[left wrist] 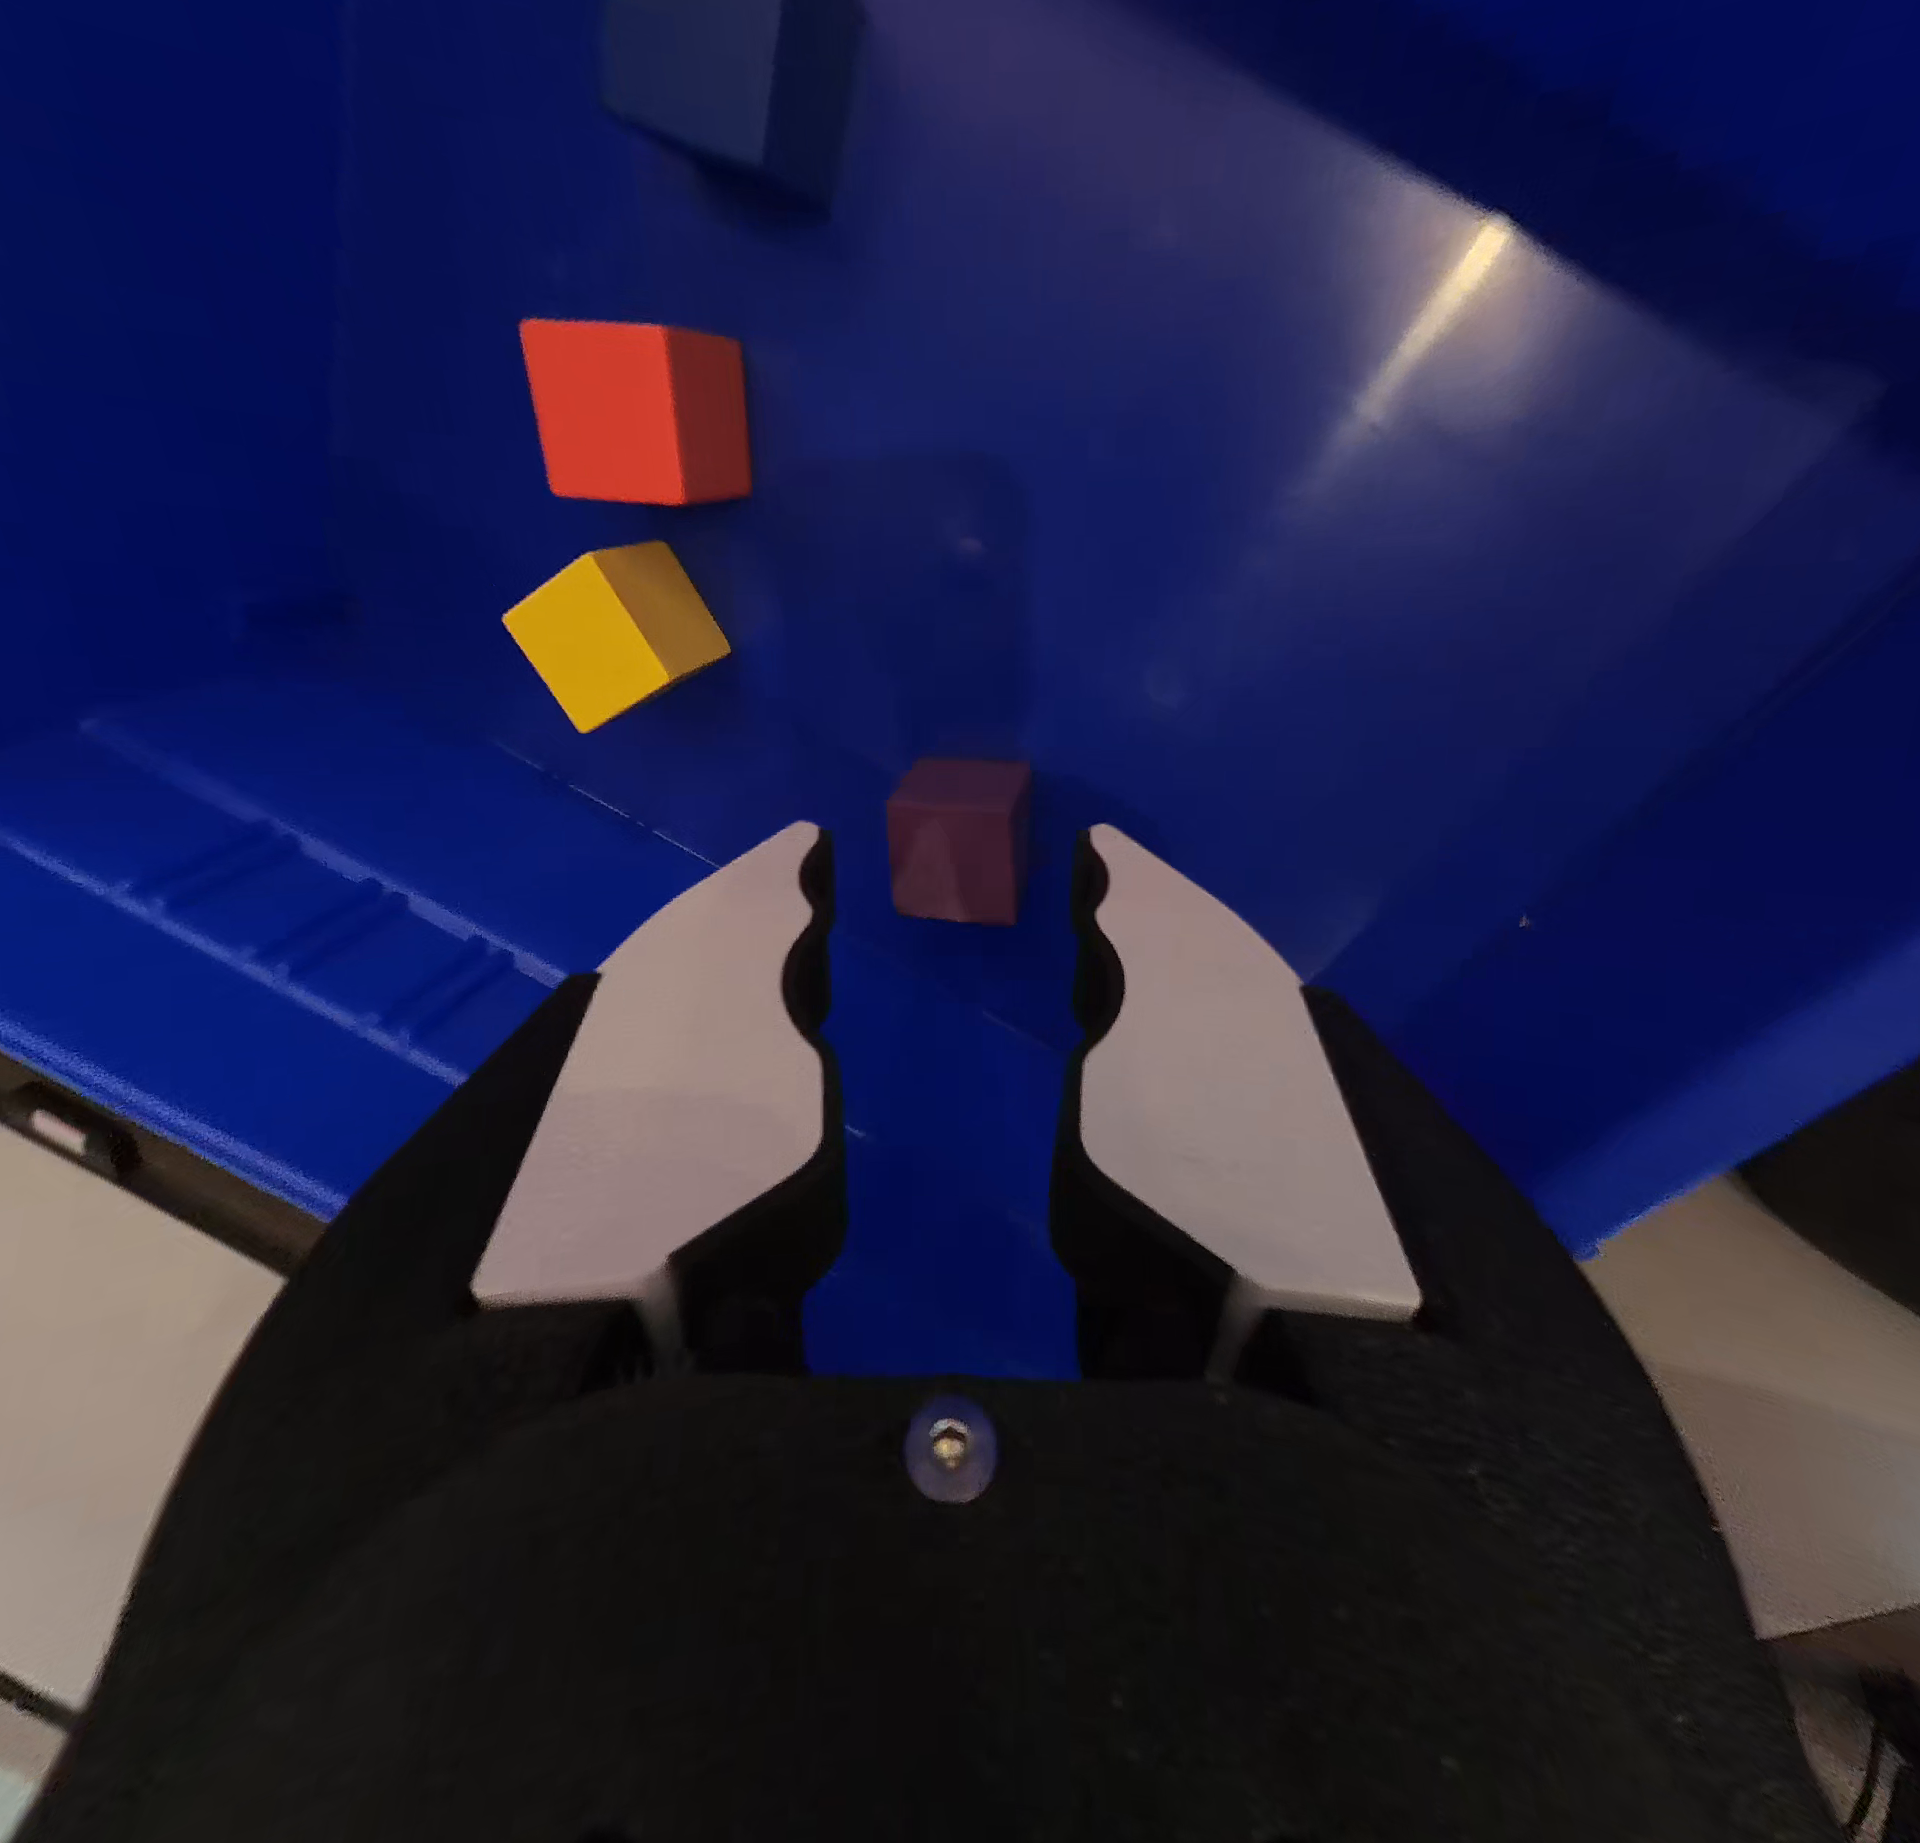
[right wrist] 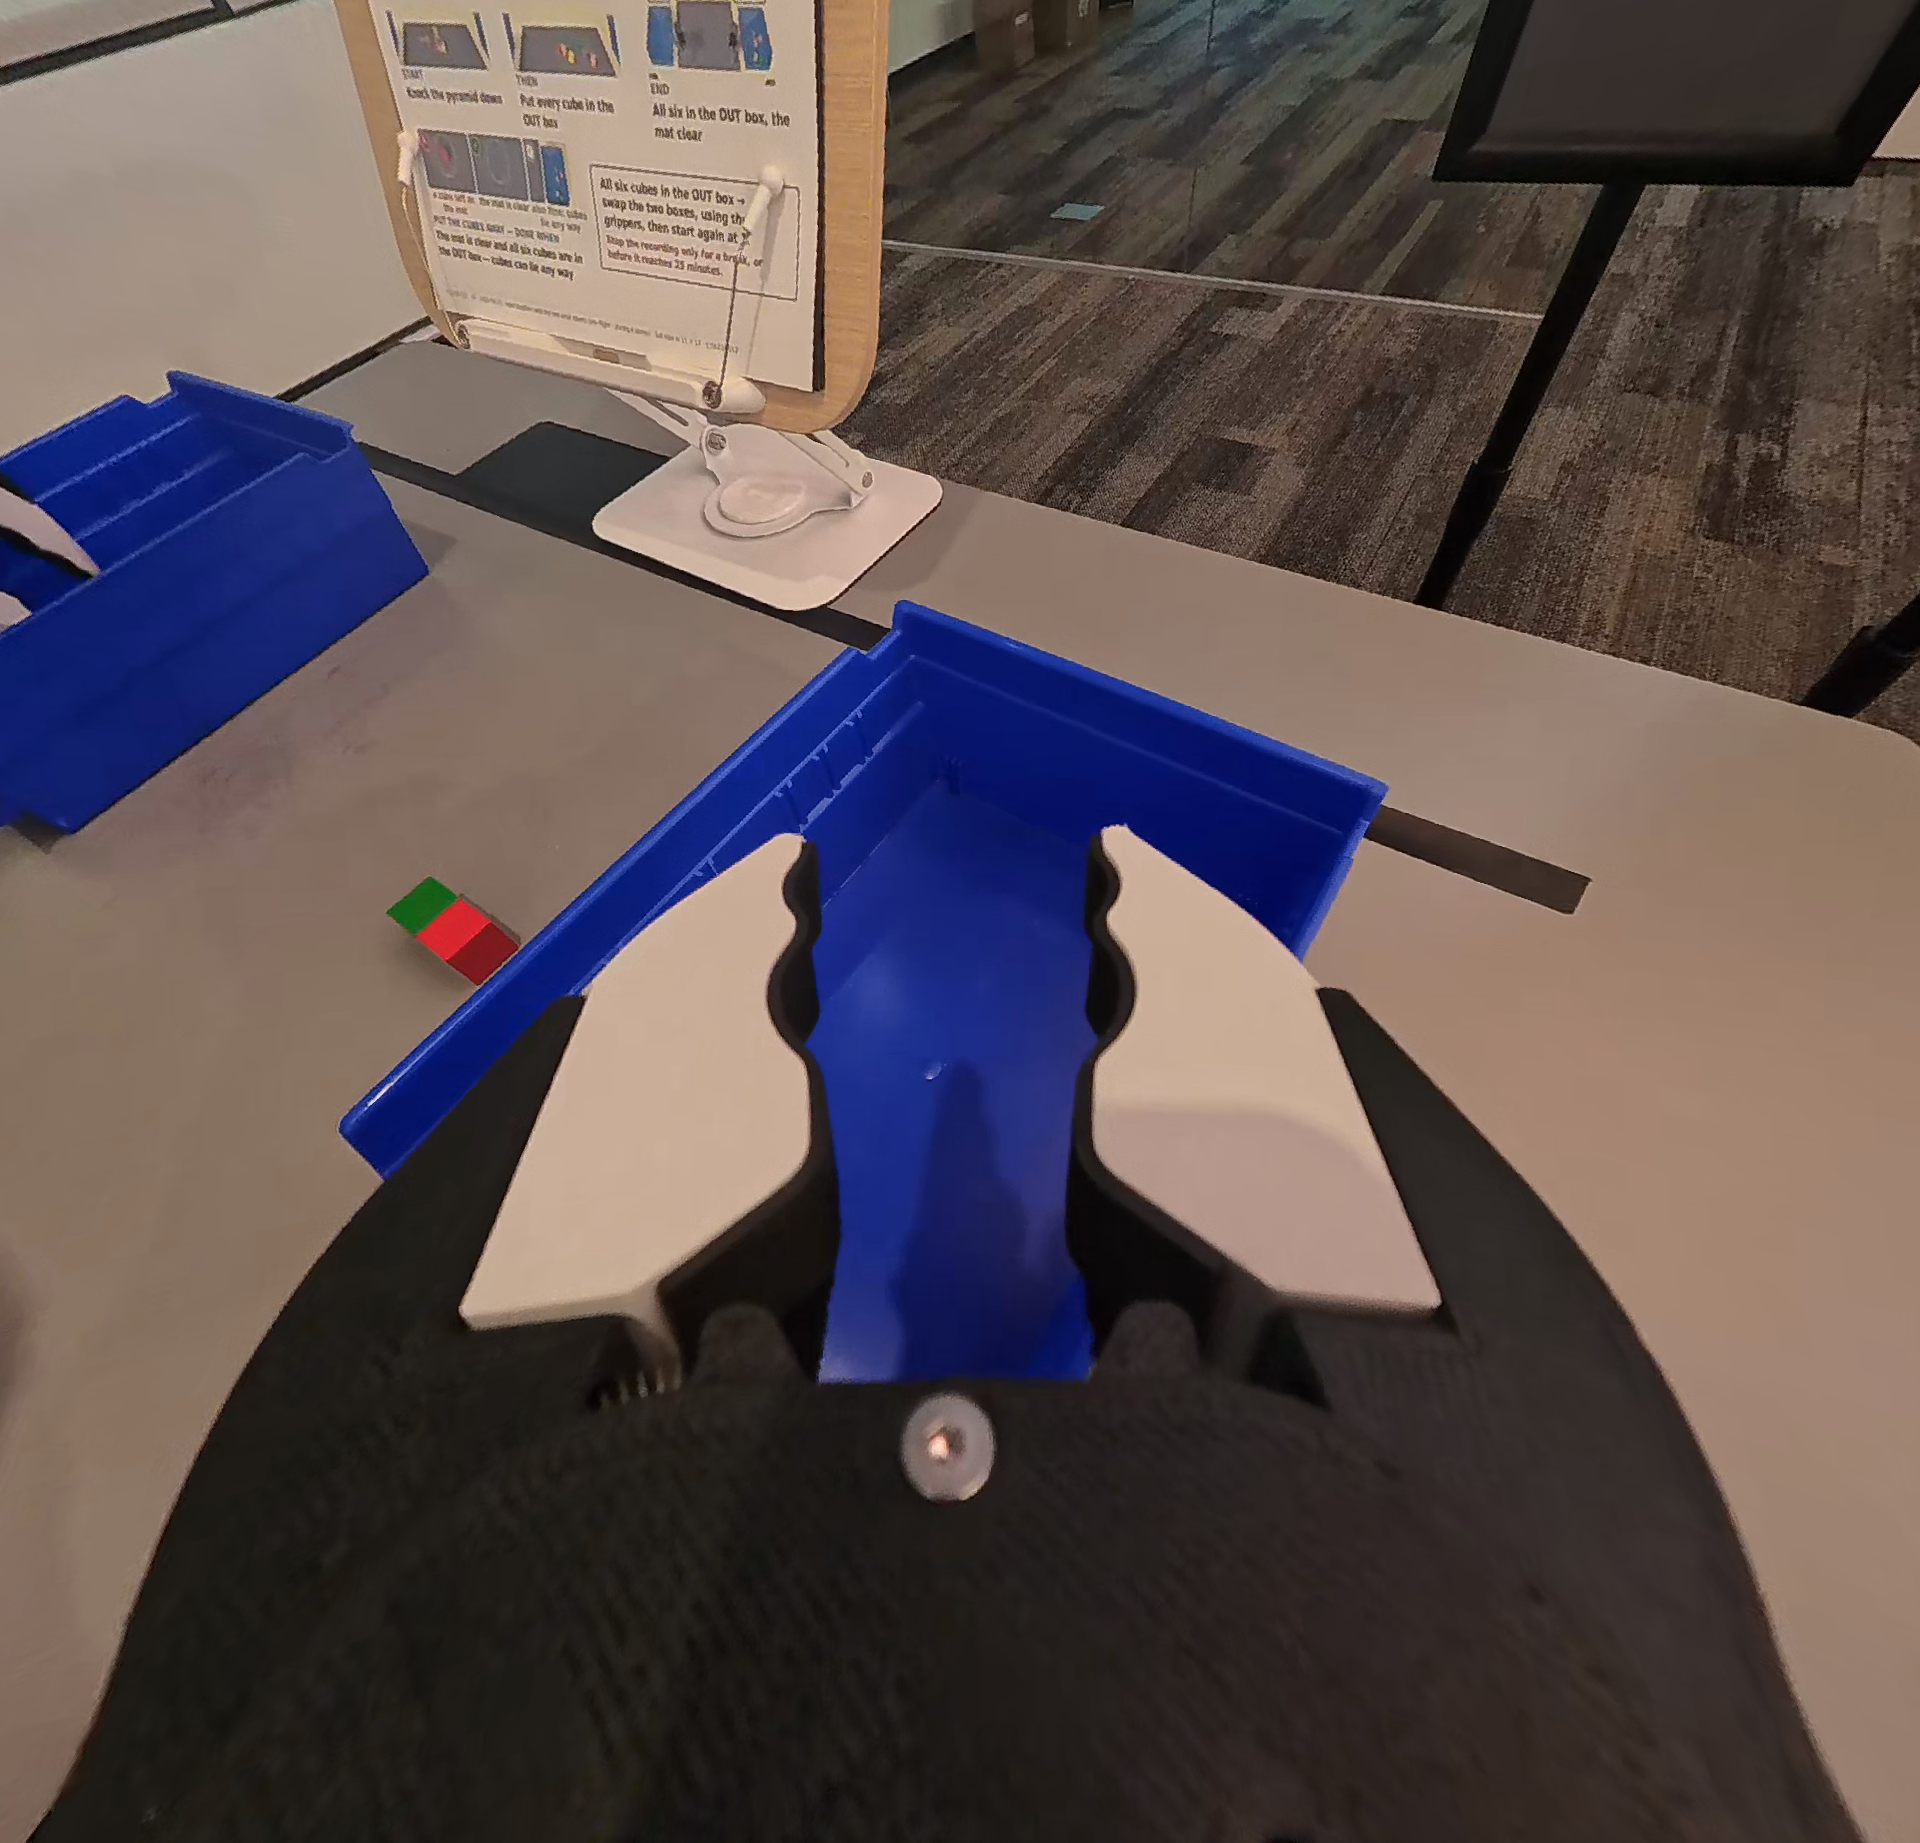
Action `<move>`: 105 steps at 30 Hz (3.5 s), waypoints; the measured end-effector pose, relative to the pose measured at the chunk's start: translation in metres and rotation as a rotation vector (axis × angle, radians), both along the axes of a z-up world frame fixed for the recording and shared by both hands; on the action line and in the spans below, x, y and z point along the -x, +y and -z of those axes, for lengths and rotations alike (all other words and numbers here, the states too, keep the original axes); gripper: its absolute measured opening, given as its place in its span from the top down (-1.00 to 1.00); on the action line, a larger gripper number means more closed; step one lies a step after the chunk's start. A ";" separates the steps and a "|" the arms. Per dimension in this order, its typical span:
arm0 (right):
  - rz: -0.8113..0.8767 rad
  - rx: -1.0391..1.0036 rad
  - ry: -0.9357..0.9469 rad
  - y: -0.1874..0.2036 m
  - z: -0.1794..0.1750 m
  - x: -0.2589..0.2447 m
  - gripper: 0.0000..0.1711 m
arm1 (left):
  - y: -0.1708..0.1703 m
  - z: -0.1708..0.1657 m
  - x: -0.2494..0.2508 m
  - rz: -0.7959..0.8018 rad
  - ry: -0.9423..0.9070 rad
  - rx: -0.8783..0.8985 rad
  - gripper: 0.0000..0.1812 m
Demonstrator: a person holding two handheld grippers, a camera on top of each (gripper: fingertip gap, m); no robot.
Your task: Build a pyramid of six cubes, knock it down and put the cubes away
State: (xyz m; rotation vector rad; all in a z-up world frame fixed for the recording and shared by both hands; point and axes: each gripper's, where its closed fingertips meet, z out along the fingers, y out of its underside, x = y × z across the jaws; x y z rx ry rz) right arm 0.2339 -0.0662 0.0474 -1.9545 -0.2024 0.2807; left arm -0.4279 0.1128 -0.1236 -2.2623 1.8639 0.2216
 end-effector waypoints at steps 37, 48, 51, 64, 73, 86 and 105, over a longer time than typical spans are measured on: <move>0.017 0.032 0.018 -0.002 0.012 -0.010 0.41 | 0.024 -0.055 0.008 -0.066 0.112 -0.116 0.69; 0.015 0.040 -0.014 -0.001 0.009 -0.004 0.41 | -0.079 -0.132 -0.212 0.345 -0.236 -0.211 0.69; -0.002 0.029 -0.021 -0.004 0.004 0.002 0.41 | -0.115 -0.083 -0.260 0.479 -0.225 -0.139 0.69; -0.011 0.005 -0.025 -0.007 -0.004 0.003 0.42 | -0.127 0.010 -0.318 0.519 0.001 -0.048 0.70; -0.023 0.005 -0.014 -0.009 -0.004 0.003 0.42 | -0.132 0.022 -0.327 0.500 0.044 0.041 0.70; -0.032 0.005 -0.002 -0.010 -0.002 0.002 0.42 | -0.133 0.028 -0.337 0.491 0.050 0.087 0.70; -0.040 0.033 -0.001 -0.009 0.005 0.002 0.41 | -0.134 0.030 -0.341 0.461 0.067 0.120 0.70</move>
